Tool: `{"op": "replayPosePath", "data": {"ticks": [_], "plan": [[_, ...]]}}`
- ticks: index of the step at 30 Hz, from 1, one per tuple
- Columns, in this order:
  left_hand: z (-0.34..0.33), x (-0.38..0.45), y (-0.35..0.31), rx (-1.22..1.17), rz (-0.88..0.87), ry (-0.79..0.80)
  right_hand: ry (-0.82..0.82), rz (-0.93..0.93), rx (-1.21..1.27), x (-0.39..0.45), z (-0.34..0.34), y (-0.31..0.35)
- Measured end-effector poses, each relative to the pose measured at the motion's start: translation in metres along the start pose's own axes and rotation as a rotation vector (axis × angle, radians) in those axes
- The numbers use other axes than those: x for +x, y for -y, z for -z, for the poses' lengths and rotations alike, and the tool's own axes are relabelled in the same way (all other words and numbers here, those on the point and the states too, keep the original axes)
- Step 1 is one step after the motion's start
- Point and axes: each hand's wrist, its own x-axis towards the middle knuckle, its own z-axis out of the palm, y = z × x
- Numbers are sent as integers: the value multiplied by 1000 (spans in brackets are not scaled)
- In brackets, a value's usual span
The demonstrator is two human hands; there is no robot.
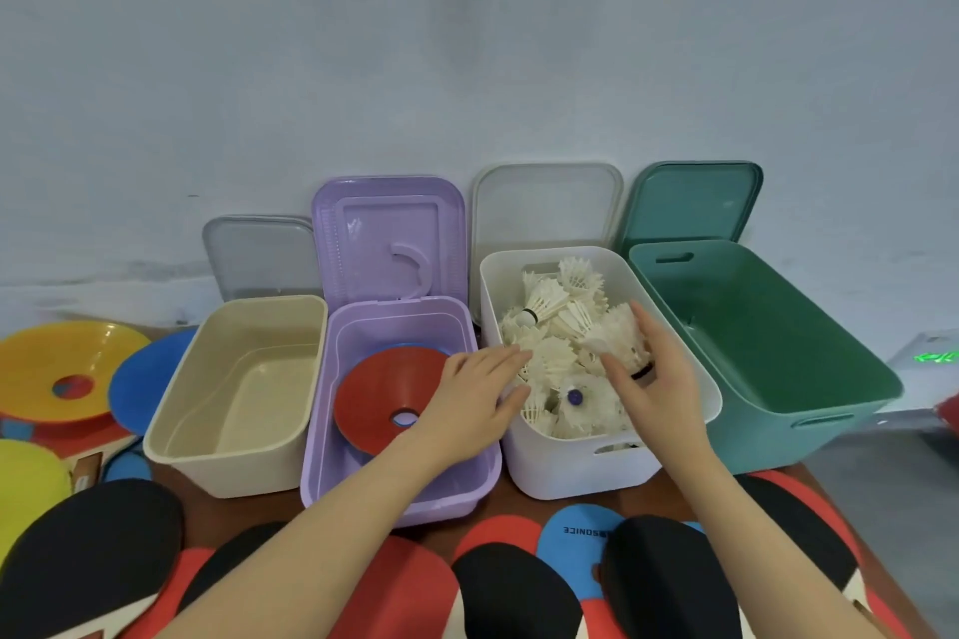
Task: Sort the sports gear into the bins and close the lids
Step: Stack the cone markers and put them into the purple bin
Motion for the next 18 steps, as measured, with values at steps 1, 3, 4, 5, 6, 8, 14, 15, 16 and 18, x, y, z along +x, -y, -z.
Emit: {"op": "replayPosePath", "data": {"ticks": [1, 3, 4, 5, 6, 8, 14, 15, 16, 18], "plan": [[1, 2, -4, -7, -14, 1, 7, 26, -65, 1, 3, -2], [-3, 10, -14, -1, -41, 17, 77, 53, -209, 1, 8, -9], [-6, 14, -19, 19, -53, 44, 137, 54, -268, 0, 9, -14], [-10, 17, -23, 50, -63, 84, 206, 42, -331, -3, 9, -19], [-15, 19, -26, 86, -71, 130, 272, 14, -395, -6, 9, -23], [-23, 21, -28, 146, -80, 197, 386, -47, -517, -10, 8, -30], [-26, 11, -21, 163, -141, 86, 732, -47, -790, -5, 1, -26], [-24, 9, -20, 162, -134, 74, 760, -44, -803, -4, 0, -25], [-23, 7, -19, 169, -124, 77, 777, -42, -809, -4, -1, -24], [-20, 4, -18, 196, -108, 80, 770, -56, -796, -4, -3, -23]]}}
